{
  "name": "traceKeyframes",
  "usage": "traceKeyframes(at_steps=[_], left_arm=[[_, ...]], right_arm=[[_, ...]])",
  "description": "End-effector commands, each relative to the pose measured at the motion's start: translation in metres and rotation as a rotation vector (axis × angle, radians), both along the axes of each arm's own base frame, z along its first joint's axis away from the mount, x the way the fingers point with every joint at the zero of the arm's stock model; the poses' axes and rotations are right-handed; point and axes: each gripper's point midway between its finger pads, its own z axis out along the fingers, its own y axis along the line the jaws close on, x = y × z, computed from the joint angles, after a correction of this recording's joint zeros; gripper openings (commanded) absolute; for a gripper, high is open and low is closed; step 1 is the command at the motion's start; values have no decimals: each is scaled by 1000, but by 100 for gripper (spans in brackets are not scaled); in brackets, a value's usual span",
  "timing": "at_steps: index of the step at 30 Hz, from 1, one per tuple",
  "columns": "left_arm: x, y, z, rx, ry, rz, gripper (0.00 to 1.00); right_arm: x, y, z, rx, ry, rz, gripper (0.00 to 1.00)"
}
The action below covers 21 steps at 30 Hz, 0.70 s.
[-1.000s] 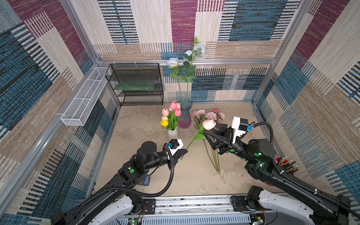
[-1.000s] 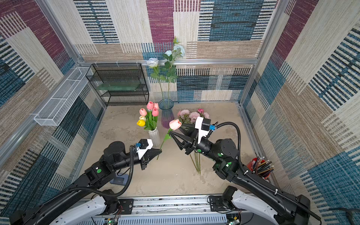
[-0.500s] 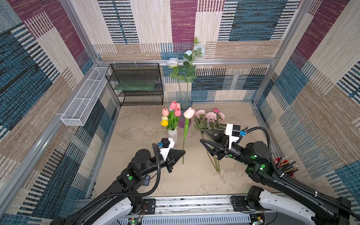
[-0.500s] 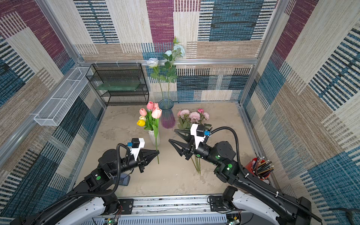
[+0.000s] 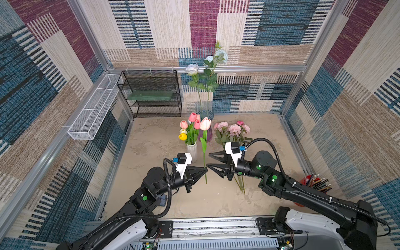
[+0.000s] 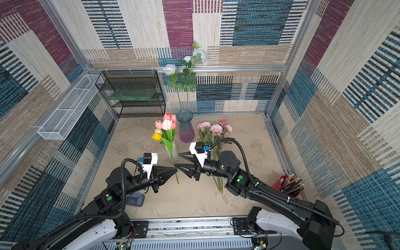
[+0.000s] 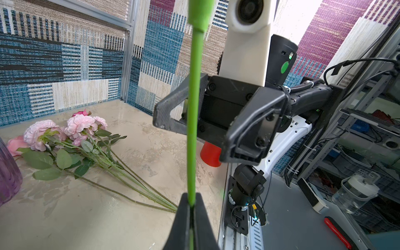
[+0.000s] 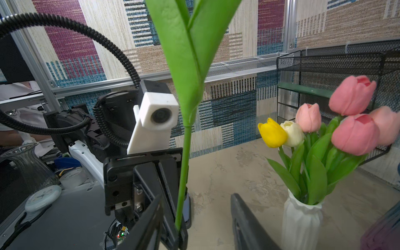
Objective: Pick out pink flowers from the vase
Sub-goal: Pick up the flower from the vase.
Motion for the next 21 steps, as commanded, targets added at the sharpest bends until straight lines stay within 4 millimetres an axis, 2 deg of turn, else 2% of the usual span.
traceKeyframes(at_steps=[1,8,10,13,17,21], left_arm=[[-7,0,13,-48,-16,-34,0],[-7,-1,17,-49,-23,-41,0],[-7,-2,17,-47,-20,-44,0],[-7,-2,16,-41,-18,-45,0],[-6,-3,15,-37,-16,-43,0],[-7,-2,17,-37,-17,-41,0]], right_arm=[[-9,4,10,26,-30,53,50],[-13,15,5,7,-15,97,42],[-13,15,6,7,-20,99,33],[-14,15,8,9,-27,104,15],[-15,15,8,5,-24,107,0],[-12,12,9,3,-28,78,0]])
